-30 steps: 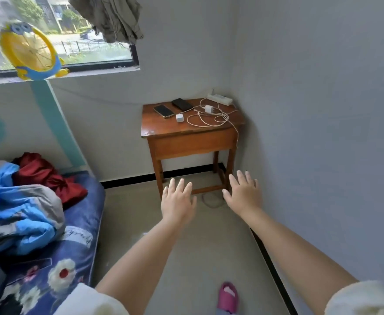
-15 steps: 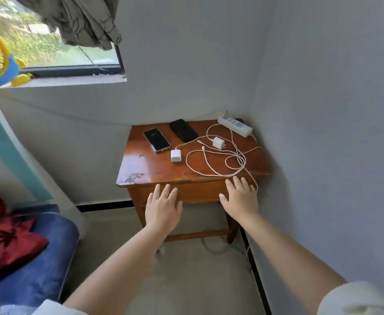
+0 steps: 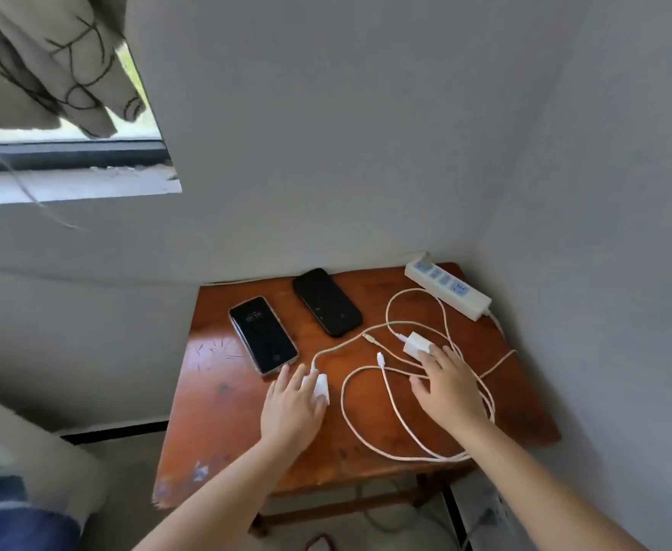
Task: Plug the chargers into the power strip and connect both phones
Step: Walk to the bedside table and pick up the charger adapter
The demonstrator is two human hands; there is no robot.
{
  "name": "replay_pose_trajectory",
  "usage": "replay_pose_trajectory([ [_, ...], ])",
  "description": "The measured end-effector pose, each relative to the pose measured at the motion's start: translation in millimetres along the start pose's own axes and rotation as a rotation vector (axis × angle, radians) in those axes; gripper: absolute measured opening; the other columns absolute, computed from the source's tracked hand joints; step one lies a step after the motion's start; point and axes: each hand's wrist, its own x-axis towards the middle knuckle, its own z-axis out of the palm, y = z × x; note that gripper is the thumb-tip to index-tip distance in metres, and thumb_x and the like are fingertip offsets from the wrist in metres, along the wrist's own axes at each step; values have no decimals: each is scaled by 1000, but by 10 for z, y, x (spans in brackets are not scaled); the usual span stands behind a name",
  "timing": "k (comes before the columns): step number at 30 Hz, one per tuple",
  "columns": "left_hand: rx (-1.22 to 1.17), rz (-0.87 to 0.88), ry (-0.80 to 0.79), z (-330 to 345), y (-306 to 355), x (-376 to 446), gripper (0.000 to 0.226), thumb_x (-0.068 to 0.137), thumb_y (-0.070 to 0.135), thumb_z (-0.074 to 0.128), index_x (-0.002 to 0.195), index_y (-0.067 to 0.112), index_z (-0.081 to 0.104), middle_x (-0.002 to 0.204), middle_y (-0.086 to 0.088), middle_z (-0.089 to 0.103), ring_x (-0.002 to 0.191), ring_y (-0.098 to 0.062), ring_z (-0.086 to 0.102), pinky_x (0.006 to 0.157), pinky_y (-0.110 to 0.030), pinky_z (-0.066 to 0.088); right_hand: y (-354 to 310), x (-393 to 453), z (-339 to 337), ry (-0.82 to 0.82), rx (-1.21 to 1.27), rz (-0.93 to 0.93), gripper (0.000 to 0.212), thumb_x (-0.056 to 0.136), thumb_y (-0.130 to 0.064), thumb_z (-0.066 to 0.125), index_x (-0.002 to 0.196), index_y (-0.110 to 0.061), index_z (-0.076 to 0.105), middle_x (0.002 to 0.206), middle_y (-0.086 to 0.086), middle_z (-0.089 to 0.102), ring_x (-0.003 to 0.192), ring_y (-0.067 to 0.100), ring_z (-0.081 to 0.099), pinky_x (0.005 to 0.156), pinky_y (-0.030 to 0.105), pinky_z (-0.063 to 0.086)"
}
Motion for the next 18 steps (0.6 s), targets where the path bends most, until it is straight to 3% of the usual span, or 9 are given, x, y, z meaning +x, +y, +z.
replay_pose_trajectory([
  [8, -19, 39, -118, 63, -245, 217, 51, 93, 49, 23, 141, 30, 20, 153, 4, 18, 142, -18, 0, 115, -35, 4, -403, 620, 281, -172, -29, -260, 45, 94, -31, 42, 136, -16, 37, 148, 5, 35, 140, 23, 23, 116, 40, 18],
  [11, -21, 29, -126, 52, -223, 222, 51, 93, 49, 24, 141, 30, 19, 154, 4, 16, 142, -17, -2, 115, -35, 3, -426, 783, 281, -153, -55, -300, 43, 93, -28, 45, 133, -14, 41, 145, 6, 40, 137, 23, 28, 114, 41, 21],
  [15, -19, 29, -117, 35, -194, 284, 52, 94, 48, 26, 141, 30, 17, 154, 4, 14, 142, -16, -2, 114, -32, 1, -174, 899, 127, -36, -57, -197, 39, 89, -24, 54, 126, -11, 51, 132, 9, 56, 124, 26, 46, 102, 39, 39],
  [18, -24, 7, -99, 35, -110, 415, 52, 94, 45, 28, 142, 25, 18, 154, 3, 17, 142, -17, 1, 114, -32, 5, 92, 948, 43, -82, -81, -84, 41, 89, -28, 53, 126, -11, 50, 127, 9, 59, 116, 25, 52, 93, 35, 46],
])
